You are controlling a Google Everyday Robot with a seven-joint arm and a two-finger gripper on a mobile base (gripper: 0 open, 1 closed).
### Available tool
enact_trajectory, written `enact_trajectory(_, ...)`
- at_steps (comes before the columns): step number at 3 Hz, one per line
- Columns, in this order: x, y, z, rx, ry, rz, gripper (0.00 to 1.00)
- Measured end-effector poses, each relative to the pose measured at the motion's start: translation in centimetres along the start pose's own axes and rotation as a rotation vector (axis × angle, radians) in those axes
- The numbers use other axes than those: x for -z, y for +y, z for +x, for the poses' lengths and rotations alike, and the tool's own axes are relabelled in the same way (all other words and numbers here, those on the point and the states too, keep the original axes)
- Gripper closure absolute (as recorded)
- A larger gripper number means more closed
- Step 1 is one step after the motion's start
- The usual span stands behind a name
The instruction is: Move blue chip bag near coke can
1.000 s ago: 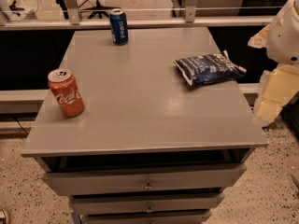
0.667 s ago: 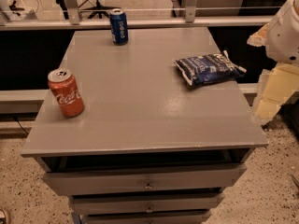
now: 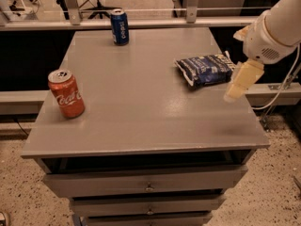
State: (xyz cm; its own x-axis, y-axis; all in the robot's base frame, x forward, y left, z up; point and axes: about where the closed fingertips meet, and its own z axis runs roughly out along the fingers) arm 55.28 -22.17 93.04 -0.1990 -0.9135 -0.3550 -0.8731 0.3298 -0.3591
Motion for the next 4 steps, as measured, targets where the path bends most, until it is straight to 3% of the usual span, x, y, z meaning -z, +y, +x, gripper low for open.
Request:
enact_trajectory(1, -5.2, -4.6, -0.7, -0.039, -0.100, 0.038, 0.00)
enact_trajectory(2, -8.4, -6.8, -0.7, -0.083, -0.157, 0.038, 0.00)
enact_trajectory(3, -10.7, -7.7, -0.7, -0.122, -0.181, 0.022, 0.16)
enact_trajectory(4, -11.8, -8.2, -0.7, -0.155, -0.197, 0.006, 0.41)
